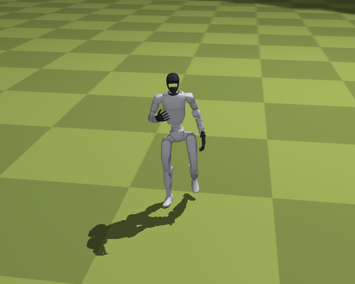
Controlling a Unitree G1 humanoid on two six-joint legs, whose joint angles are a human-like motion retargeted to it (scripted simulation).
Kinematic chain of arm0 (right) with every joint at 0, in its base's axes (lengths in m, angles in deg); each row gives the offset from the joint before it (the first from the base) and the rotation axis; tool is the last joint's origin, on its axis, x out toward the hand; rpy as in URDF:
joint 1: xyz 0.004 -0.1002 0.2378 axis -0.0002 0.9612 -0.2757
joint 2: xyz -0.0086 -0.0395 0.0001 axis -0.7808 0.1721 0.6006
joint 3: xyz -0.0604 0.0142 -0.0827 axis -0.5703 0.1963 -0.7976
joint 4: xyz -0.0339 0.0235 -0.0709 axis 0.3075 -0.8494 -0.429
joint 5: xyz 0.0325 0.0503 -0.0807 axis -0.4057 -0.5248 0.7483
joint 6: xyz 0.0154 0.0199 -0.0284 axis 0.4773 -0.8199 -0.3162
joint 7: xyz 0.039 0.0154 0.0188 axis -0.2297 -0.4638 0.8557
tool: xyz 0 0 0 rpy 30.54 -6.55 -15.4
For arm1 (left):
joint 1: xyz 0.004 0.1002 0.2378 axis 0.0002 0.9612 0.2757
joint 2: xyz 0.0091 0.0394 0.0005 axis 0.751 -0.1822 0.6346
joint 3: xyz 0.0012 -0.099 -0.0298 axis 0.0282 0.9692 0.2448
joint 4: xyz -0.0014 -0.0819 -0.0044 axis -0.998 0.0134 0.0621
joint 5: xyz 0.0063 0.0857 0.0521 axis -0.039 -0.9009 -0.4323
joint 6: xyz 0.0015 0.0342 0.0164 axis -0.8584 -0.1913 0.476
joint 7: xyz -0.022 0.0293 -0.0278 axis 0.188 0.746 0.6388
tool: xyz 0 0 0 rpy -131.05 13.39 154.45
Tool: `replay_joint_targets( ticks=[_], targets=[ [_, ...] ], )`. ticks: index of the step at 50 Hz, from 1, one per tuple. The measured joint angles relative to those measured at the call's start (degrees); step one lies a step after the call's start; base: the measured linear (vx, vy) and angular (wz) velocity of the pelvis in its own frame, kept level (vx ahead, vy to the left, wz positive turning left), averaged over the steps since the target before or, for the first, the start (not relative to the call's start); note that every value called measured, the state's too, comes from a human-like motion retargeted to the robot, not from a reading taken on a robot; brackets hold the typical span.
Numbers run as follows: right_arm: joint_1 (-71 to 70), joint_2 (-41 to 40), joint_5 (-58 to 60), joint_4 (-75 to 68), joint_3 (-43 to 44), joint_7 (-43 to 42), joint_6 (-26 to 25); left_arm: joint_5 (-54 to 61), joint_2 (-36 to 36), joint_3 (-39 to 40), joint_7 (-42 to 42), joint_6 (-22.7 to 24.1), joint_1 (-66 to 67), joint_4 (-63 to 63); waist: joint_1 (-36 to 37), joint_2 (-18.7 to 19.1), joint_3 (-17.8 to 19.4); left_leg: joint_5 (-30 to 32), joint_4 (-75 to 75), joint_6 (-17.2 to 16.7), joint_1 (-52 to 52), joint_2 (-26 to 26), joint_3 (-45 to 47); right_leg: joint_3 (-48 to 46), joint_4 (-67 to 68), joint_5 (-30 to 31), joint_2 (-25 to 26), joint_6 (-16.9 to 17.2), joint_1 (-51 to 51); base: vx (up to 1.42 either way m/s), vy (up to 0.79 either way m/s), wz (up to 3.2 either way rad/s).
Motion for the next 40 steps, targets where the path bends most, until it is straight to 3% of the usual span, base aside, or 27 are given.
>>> replay_joint_targets(
  ticks=[5,10,18,22,30,35,40],
  targets=[
    [0.5,0.5,1.8,-0.7,0.4,0.0,-0.1,-0.1,-1.0,-0.2,0.9,-0.1,-1.7,3.2,1.7,-0.3,0.4,-5.8,-1.8,2.2,-5.8,-0.8,3.8,0.0,0.6,-1.6,-0.4,-1.0,0.9,0.24,-0.10,-0.05],
    [-0.2,0.8,4.2,-1.3,0.6,0.1,-0.7,0.1,-1.3,-0.9,0.3,-0.2,-3.6,4.3,4.8,1.0,2.5,-5.0,-21.8,1.2,-5.1,-1.3,6.4,1.9,0.7,-3.0,1.0,-0.6,2.5,0.26,-0.05,-0.46],
    [-1.9,1.0,4.9,-1.0,0.7,0.8,0.6,0.7,-1.4,-1.0,-1.2,2.1,-4.2,3.0,7.8,6.4,7.0,4.7,-51.8,-8.0,-2.6,2.6,7.5,5.7,0.5,-6.0,7.4,-0.1,8.6,0.32,0.00,-0.61],
    [-2.3,0.4,4.8,-0.8,0.2,1.0,1.5,-0.4,-1.4,-0.9,-0.6,3.1,-3.4,1.3,8.0,5.8,7.6,2.0,-52.5,-10.6,-5.1,2.9,6.6,7.2,0.4,-7.3,7.6,0.5,11.0,0.38,0.04,-0.43],
    [-3.5,-2.2,5.6,-1.9,-0.6,-0.6,1.5,-1.4,0.5,-1.3,-0.1,2.6,-3.7,-2.9,9.1,3.1,6.1,6.1,-52.5,-9.6,-2.3,4.3,8.8,10.8,2.8,-7.1,8.2,-1.5,13.2,0.43,0.09,-0.46],
    [-3.2,-4.1,4.6,-2.8,-1.3,-1.3,2.1,-1.5,2.4,-3.7,-0.2,3.1,-5.6,-5.7,9.7,1.7,4.8,3.1,-52.2,-9.5,2.1,5.1,9.3,12.7,9.1,-2.2,8.2,-2.8,12.9,0.47,0.17,-0.28],
    [-2.6,-5.5,3.8,-3.2,-1.5,-0.7,2.3,-3.0,3.8,-7.4,-0.8,3.2,-11.2,-10.5,10.1,1.9,2.8,-1.3,-50.1,-9.1,4.9,6.9,8.6,13.3,23.6,5.8,9.2,-2.6,7.3,0.43,0.19,-0.08]
  ],
)
